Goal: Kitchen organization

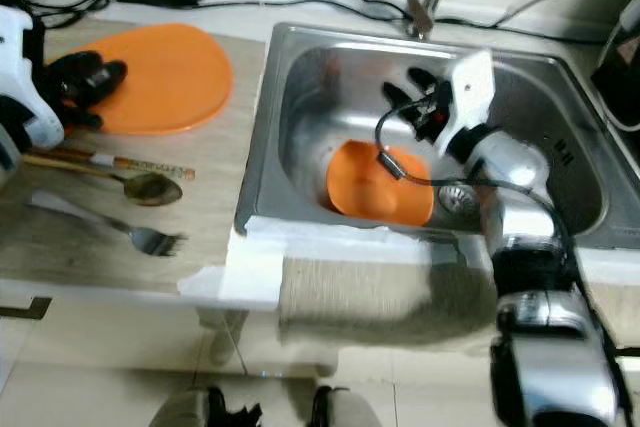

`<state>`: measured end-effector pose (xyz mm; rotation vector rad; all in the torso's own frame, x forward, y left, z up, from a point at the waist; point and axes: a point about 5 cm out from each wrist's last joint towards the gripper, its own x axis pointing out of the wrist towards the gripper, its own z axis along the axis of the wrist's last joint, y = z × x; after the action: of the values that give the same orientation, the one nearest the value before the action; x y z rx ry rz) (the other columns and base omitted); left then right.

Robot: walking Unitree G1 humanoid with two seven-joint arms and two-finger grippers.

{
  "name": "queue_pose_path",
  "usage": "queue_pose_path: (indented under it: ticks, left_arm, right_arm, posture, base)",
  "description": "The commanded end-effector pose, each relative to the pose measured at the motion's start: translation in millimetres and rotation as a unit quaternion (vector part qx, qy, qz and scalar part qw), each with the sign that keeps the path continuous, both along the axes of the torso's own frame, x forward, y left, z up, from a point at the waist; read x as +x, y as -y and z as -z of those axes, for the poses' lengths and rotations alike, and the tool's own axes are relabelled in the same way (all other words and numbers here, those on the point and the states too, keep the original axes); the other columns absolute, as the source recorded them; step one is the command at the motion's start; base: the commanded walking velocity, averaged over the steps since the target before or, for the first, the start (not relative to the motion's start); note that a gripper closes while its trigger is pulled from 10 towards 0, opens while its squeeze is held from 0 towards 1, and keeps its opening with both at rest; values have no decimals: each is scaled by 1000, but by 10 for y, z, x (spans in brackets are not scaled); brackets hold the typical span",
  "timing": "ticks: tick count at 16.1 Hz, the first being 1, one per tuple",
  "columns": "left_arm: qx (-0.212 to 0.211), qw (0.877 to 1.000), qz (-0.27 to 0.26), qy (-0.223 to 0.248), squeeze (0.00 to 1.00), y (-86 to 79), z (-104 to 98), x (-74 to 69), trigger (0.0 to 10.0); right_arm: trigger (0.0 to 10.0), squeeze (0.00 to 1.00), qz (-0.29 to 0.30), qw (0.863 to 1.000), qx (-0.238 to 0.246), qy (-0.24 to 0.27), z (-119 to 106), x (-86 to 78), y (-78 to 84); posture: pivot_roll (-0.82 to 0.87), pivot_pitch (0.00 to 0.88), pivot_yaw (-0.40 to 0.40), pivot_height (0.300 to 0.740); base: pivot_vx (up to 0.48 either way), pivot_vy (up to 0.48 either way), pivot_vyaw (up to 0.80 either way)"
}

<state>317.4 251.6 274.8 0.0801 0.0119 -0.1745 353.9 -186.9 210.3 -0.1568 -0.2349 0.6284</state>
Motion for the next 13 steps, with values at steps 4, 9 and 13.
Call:
queue_pose_path:
  ticks: [4,9,13]
  left_arm:
    - [-65,995,-76,-7,1000,-364,16,118,10000]
    - [-159,982,-92,-47,1000,-524,138,309,10000]
    - [-130,982,-128,-54,1000,-605,198,399,10000]
  right_arm:
    - [10000,0,-28,997,75,19,-70,-170,-165]
    - [10000,0,-42,995,92,-6,11,-307,-308]
    - [10000,0,-45,994,96,-14,34,-380,-352]
  posture:
    - [-119,179,-63,740]
    - [-122,183,-57,740]
    - [-129,178,-54,740]
  base:
    - [0,0,0]
    - [0,0,0]
    - [0,0,0]
